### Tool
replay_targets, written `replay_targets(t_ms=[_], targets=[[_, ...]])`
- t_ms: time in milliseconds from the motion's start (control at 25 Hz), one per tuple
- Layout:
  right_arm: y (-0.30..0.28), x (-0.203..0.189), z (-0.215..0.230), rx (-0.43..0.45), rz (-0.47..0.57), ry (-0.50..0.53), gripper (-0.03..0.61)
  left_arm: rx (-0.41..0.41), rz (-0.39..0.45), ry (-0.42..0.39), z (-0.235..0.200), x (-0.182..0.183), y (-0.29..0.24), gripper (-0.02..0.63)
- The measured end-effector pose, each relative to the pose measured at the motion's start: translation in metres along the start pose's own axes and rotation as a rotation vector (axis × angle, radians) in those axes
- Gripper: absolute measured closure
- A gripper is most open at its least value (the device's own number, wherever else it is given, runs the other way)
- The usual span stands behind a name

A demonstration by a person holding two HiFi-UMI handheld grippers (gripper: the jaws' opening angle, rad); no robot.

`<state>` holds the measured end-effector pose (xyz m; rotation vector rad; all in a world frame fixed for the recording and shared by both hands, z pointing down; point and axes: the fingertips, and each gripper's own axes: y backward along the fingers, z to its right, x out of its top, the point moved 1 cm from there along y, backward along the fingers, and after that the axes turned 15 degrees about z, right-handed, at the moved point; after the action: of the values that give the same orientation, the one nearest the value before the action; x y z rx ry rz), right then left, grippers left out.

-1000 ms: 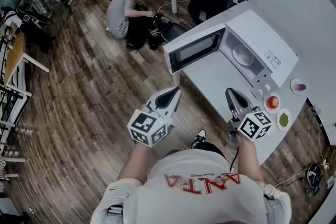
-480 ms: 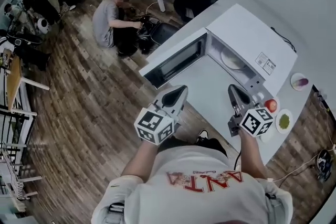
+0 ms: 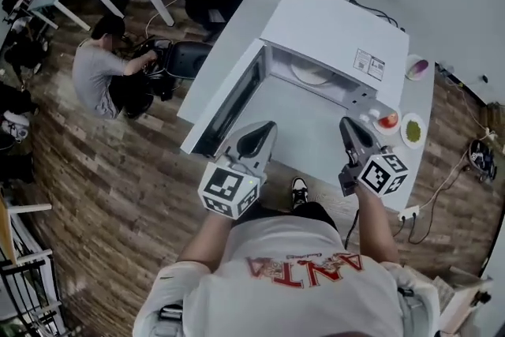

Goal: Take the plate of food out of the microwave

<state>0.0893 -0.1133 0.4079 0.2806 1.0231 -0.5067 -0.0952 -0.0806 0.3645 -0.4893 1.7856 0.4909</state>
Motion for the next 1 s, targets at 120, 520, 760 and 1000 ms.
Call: replay_targets(t_ms=[120, 520, 760, 1000], targets=[[-0.002, -0.007, 0.000, -0.072, 0.045, -0.073, 0.575, -0.057, -0.017, 0.001, -0.010, -0.004, 0.000, 0.605], [-0.028, -0.053, 0.053, -0.261, 0.048, -0.475, 0.574, -0.078, -0.006, 0.061, -0.016, -0.015, -0.008, 0.604], [-0.056, -0.082, 0.088, -0.324, 0.085, -0.659, 0.547, -0.036, -0.043, 0.064, -0.018, -0.033, -0.015, 0.604], [-0.088, -0.097, 0.117, -0.402, 0.162, -0.748, 0.535, -0.010, -0.066, 0.075, -0.024, -0.045, -0.025, 0.604]])
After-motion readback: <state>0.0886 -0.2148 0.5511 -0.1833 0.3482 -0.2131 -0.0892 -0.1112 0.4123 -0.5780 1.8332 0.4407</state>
